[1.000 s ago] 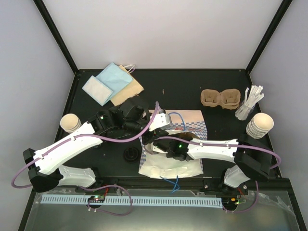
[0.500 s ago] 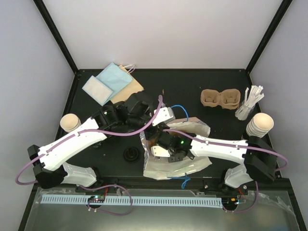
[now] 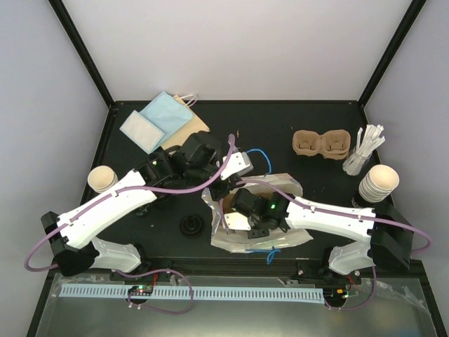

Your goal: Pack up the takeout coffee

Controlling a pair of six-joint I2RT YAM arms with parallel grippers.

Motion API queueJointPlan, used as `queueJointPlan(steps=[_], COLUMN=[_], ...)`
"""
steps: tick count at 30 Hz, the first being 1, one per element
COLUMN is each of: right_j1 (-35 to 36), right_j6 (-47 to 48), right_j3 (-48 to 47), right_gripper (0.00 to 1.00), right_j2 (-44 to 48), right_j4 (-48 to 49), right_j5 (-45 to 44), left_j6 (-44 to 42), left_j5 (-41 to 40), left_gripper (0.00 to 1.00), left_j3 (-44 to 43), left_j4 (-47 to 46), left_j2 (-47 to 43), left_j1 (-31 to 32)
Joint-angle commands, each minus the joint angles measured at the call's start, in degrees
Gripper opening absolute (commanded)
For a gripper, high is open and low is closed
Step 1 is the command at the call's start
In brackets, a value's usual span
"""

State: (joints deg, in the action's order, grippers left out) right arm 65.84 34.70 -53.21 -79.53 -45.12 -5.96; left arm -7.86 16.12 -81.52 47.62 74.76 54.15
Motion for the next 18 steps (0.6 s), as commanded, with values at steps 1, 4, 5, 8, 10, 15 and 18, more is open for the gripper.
queueJointPlan(steps=[1,4,5,8,10,15,18], right_j1=[-0.32,-0.29,-0.32,-0.30,-0.69,-2.82,-3.91], right_j6=[0.72,0.69,0.76,1.07,0.48,-3.64,-6.15], right_j3=[-5.02,-7.25,-8.02,-9.09,-10.07,-14.54,-17.79], right_gripper=[0.05,0.05,0.06,0.06,0.05,0.01,0.01], right_j2=[3.48,5.21,5.66,6.57,6.96,9.44,11.40], right_j4=[-0.79,-1.80,-2.07,-2.93,-3.31,-0.23,2.78], right_j5=[3.20,3.57,3.58,3.59,3.38,0.93,-2.71], left_j6=[0.78,1.52,2.00,3.84,5.27,8.68,10.11], left_j5=[3.69,5.19,5.73,8.35,10.32,13.55,15.89], left_gripper=[0.02,0.02,0.02,0.02,0.02,0.02,0.02], left_j3=[-2.32,-2.97,-3.31,-4.43,-5.14,-6.84,-8.67], left_j4=[2.06,2.51,2.82,3.42,3.59,3.71,4.44], left_j2=[1.84,2.60,2.91,3.61,4.08,5.56,7.26], left_j1=[-2.66,-3.80,-4.22,-5.76,-7.34,-10.68,-12.81])
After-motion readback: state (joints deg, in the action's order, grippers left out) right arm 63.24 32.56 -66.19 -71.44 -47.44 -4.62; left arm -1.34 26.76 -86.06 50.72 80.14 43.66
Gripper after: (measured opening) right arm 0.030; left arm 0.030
